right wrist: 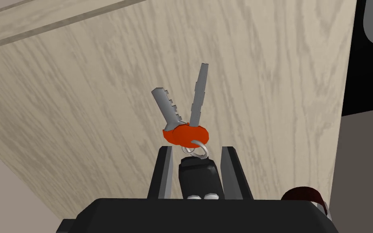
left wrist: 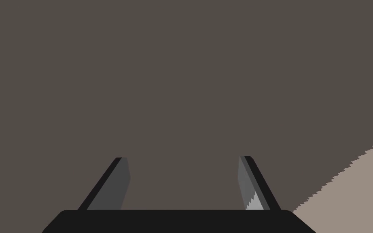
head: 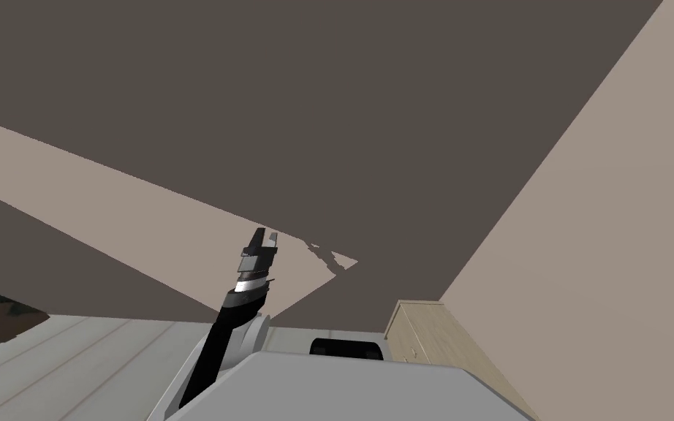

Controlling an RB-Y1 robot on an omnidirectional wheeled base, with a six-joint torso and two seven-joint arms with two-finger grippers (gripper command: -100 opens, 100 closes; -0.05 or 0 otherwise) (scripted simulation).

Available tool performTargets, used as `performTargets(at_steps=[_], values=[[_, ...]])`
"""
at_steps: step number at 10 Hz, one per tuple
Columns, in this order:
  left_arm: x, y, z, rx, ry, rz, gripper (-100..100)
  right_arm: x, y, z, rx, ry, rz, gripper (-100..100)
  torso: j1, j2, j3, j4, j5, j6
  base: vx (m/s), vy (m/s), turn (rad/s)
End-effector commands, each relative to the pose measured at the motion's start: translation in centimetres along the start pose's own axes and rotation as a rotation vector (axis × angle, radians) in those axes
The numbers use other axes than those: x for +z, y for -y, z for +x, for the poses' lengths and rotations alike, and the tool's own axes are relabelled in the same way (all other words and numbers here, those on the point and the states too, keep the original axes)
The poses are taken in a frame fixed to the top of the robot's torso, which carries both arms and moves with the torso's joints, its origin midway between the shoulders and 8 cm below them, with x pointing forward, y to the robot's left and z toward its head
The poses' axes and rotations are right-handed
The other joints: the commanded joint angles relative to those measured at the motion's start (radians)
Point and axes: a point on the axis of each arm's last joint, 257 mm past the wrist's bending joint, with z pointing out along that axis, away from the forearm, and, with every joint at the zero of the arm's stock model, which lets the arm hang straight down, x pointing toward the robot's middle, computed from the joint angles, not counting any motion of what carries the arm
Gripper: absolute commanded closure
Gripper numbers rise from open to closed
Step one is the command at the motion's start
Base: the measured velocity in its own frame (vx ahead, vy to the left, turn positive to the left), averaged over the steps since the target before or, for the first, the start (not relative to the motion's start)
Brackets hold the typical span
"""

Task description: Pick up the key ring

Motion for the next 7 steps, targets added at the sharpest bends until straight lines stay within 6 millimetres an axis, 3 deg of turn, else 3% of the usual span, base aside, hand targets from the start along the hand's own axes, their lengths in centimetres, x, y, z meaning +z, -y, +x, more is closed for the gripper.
performTargets(at_steps=[1,6,7], values=[[0.00,0.00,0.00,0.000,0.000,0.000,0,-0.14,-0.12,-0.16,-0.010,0.002,0.001,100,0.000,0.000,0.000,0.000,0.000,0.000,0.029,-0.012,-0.015],[0.00,0.00,0.00,0.000,0.000,0.000,0,-0.78,-0.63,-0.78,-0.039,0.014,0.000,100,0.000,0.000,0.000,0.000,0.000,0.000,0.028,-0.009,-0.062],[0.00,0.00,0.00,0.000,0.000,0.000,0,-0.78,-0.64,-0.81,-0.038,0.015,0.000,0,0.000,0.001,0.001,0.000,0.000,0.000,0.000,0.000,0.000]])
